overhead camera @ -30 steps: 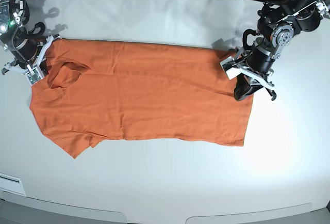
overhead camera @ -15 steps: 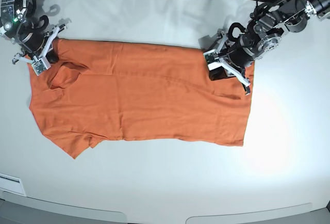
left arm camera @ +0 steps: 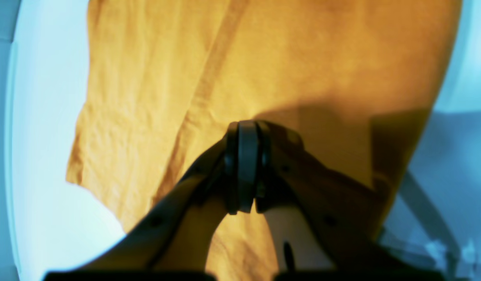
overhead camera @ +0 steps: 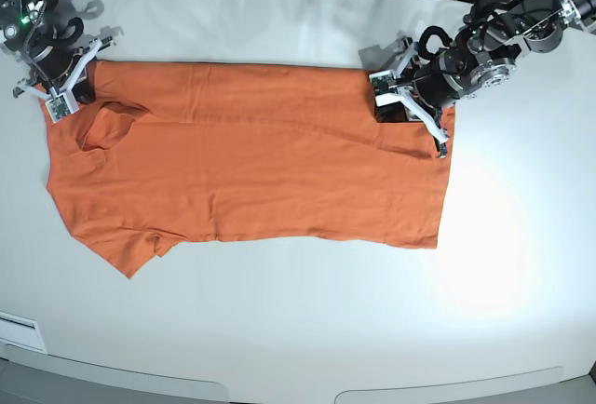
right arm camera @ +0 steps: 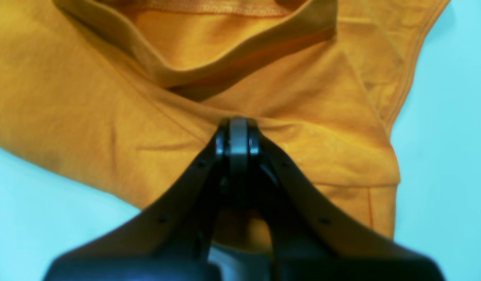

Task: Fold the T-shirt properly
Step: 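Release the shirt edge and lift both grippers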

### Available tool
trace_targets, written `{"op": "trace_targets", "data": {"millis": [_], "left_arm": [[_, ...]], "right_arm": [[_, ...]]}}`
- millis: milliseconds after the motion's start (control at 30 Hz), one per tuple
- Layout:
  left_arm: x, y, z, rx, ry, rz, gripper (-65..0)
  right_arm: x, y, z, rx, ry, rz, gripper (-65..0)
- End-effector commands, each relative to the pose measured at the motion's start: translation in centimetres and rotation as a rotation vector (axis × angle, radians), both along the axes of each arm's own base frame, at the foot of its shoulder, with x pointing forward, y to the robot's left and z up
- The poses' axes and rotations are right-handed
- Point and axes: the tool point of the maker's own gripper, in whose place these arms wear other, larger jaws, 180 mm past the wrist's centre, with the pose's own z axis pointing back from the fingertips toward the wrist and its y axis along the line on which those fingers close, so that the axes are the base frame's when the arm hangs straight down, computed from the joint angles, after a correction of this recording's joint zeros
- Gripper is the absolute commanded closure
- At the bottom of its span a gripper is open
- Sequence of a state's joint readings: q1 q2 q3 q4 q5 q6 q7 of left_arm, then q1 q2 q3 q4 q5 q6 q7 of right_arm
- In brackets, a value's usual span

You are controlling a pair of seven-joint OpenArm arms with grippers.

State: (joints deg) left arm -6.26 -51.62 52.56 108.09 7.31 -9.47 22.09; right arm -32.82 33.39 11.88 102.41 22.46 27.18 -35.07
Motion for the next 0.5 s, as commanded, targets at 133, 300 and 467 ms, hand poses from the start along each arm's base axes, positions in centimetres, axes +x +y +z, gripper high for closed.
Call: {"op": "trace_targets", "data": {"millis": [133,300,467], "left_arm": [[-3.1,1.2,0.1,0.039,0.066,-0.041,0.0],[-5.3,1.5,0.2,0.048,0.099,-0.069,0.0],[-5.3,1.0,0.8,0.041,0.081,-0.086,0.0]], "right_arm": [[-5.7,-0.6,-1.6,-0.082,0.177,0.009,0.0],[-8.9,-1.6,-2.4,-0.126,0.244,-0.024,0.0],[-11.6,-2.7,-2.8,-0.176,0.3,-0.087,0.0]]}}
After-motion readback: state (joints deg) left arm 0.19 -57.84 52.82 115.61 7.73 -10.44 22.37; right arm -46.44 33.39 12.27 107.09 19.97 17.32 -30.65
